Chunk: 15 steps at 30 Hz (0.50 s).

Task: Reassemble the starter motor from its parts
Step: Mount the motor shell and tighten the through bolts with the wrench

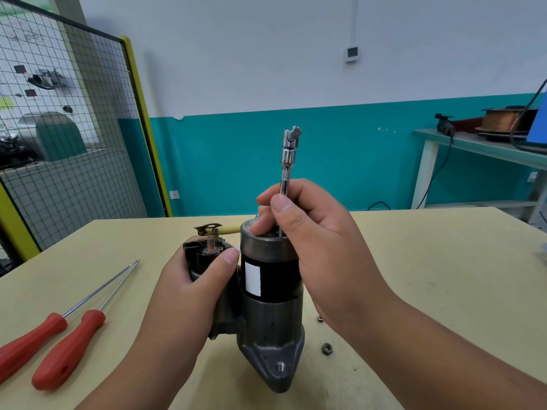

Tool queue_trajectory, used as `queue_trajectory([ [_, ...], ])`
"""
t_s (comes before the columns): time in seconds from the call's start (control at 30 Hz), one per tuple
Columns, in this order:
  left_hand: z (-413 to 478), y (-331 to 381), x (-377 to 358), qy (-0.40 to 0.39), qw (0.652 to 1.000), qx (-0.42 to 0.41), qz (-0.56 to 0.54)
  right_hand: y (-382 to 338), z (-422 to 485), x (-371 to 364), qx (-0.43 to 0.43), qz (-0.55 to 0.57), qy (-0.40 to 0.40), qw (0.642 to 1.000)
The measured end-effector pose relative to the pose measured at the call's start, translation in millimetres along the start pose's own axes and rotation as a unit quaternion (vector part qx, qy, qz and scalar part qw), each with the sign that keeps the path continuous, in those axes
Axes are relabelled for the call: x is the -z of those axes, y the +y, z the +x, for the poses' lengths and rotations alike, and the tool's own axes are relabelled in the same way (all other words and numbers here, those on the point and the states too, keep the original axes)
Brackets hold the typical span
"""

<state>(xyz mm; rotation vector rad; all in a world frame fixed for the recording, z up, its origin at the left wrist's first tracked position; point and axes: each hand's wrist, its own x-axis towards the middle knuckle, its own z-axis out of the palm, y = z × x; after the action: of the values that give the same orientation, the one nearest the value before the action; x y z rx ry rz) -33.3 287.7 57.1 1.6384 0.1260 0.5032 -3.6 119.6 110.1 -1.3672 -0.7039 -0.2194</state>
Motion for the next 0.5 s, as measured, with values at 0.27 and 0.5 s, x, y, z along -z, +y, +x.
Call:
queue_trajectory([
  [0.27,0.9,-1.8,0.6,0.0,1.0,-0.001,-0.002,0.4,0.9,0.0,-0.005,-0.001,-0.003,1.0],
  [0.5,1.3,-2.5,0.7,-0.001,1.0,-0.002,-0.008,1.1,0.5,-0.1,0.0,0.0,0.001,1.0],
])
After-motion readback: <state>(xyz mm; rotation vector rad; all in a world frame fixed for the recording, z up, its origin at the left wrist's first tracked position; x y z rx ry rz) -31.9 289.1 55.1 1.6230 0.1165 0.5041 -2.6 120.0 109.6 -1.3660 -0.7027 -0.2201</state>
